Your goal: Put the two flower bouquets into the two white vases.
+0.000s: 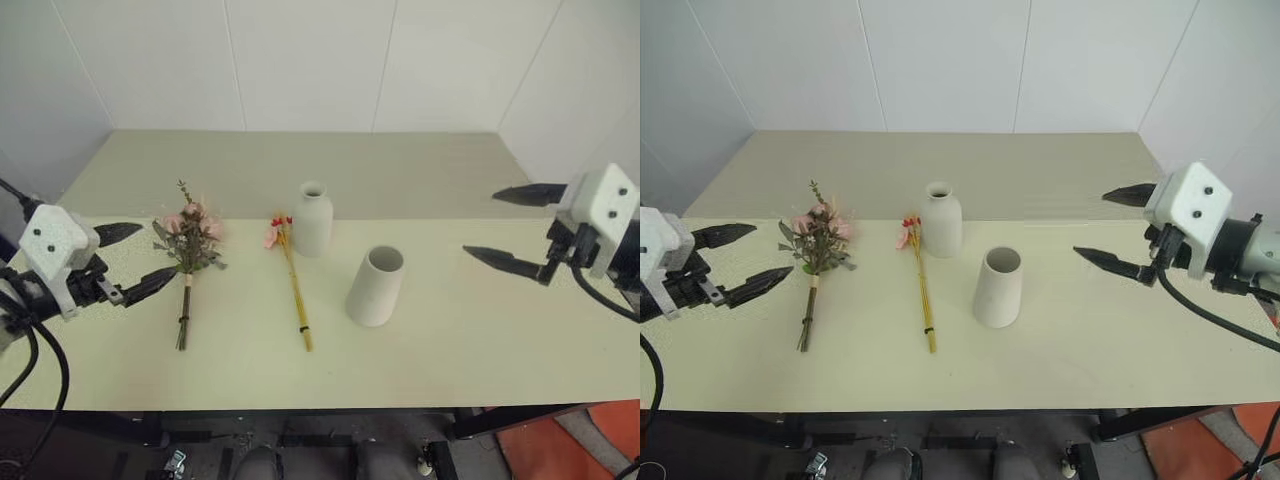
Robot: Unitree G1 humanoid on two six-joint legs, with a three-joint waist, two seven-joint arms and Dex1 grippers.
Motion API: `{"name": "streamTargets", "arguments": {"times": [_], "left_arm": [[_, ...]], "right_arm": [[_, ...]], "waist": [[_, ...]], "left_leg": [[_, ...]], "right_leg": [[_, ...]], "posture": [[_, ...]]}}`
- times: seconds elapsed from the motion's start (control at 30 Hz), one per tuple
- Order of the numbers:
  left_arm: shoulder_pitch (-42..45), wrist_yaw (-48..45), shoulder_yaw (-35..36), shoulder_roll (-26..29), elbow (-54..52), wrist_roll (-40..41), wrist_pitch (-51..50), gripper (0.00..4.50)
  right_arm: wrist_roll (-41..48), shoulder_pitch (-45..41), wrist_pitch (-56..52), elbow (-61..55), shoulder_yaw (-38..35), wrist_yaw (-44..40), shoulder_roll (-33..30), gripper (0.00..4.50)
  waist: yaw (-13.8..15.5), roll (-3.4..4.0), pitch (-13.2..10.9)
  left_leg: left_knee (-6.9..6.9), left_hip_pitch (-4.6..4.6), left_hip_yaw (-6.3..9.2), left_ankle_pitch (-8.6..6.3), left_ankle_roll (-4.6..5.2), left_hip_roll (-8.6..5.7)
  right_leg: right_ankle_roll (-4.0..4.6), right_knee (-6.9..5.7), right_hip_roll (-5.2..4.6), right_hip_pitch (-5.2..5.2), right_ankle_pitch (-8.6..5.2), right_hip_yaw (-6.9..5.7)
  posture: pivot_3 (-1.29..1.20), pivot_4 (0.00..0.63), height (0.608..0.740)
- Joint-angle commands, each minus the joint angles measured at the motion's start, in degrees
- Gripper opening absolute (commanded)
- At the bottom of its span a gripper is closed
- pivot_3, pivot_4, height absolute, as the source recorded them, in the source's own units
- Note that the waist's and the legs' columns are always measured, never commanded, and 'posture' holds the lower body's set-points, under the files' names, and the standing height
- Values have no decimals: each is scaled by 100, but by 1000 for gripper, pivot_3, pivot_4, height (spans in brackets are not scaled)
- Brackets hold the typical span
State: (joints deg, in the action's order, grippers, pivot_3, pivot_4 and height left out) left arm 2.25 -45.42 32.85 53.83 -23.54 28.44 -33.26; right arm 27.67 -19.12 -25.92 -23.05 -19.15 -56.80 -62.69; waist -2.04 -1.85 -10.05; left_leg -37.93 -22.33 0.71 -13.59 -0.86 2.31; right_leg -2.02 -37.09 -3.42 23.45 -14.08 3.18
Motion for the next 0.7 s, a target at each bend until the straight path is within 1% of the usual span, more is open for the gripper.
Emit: {"name": "streamTargets", "arguments": {"times": [0.03, 0.1, 0.17, 0.23, 0.3, 0.33, 0.4, 0.47, 0.53, 0.57, 0.63, 0.7], "left_arm": [[-146, 917, 217, -145, -843, -216, -704, 4500], [-34, 1239, 279, -242, -1034, 45, -1331, 4500], [291, 1690, 180, -339, -1109, 165, -1996, 4500], [951, 2275, -266, -276, -865, 83, -3198, 4500], [1665, 2824, -825, -279, -507, -191, -4319, 4500], [2191, 3177, -1012, -527, -215, -420, -5009, 4500], [2956, 3763, -1050, -1186, 209, -675, -5774, 4500], [3254, 4071, -1095, -1642, 406, -686, -5924, 4500], [3402, 4223, -1146, -1919, 546, -564, -5924, 4500], [3473, 4312, -1207, -2018, 618, -547, -5924, 4500], [3583, 4381, -1269, -2117, 814, -434, -5924, 4500], [3667, 4384, -1244, -2235, 999, -371, -5924, 4500]], "right_arm": [[555, -370, -623, -459, -79, 313, 39, 4450], [726, -711, -916, -568, 197, 532, 169, 4450], [783, -1005, -1214, -605, 528, 637, 217, 4450], [707, -1156, -1272, -589, 863, 598, 253, 4450], [631, -1274, -1276, -538, 1094, 589, 329, 4450], [571, -1352, -1273, -484, 1212, 608, 381, 4450], [487, -1458, -1260, -405, 1365, 619, 445, 4450], [471, -1546, -1269, -361, 1436, 623, 507, 4450], [462, -1632, -1283, -347, 1488, 629, 563, 4450], [453, -1674, -1291, -339, 1508, 633, 583, 4450], [425, -1739, -1302, -330, 1536, 643, 605, 4450], [405, -1774, -1317, -322, 1535, 655, 629, 4450]], "waist": [[-25, -1, 0], [-49, -2, 0], [-40, -2, 0], [-2, -6, 0], [50, -9, 2], [73, -10, 2], [110, -11, 2], [115, -16, 2], [109, -18, 2], [101, -20, 3], [103, -21, 3], [108, -21, 3]], "left_leg": [[0, 0, 0, 0, 0, 0], [0, 2, -4, 0, -1, 0], [0, 7, -4, 0, -1, 2], [0, 10, -4, 0, -1, 5], [0, 15, 1, 0, 0, 0], [-1, 17, 3, 0, 0, -5], [-1, 14, 5, 0, 0, -15], [-3, 4, 7, 0, 0, -18], [-3, -15, 9, 0, 0, -22], [-3, -23, 9, 0, -1, -22], [-10, -74, 9, 2, -3, -23], [-11, -84, 11, 3, -5, -23]], "right_leg": [[-1, 1, 0, -1, 1, 2], [-3, 0, 0, -1, 2, 11], [-2, -1, 5, -1, 3, 10], [-2, -1, 10, -3, 3, 9], [-3, 1, 10, -13, 3, 4], [-6, 2, 7, -16, 3, 4], [-12, 5, 1, -16, 6, 7], [-14, 10, 0, -12, 9, 7], [-15, 12, -8, 5, 10, 10], [-15, 10, -7, 16, 10, 12], [-11, -7, -7, 81, 14, 19], [-8, -12, -6, 94, 18, 18]], "posture": [[0, 150, 740], [0, 150, 740], [0, 150, 740], [0, 150, 740], [0, 150, 740], [0, 150, 740], [0, 150, 740], [0, 150, 740], [0, 150, 740], [0, 150, 740], [0, 150, 740], [0, 150, 740]]}}
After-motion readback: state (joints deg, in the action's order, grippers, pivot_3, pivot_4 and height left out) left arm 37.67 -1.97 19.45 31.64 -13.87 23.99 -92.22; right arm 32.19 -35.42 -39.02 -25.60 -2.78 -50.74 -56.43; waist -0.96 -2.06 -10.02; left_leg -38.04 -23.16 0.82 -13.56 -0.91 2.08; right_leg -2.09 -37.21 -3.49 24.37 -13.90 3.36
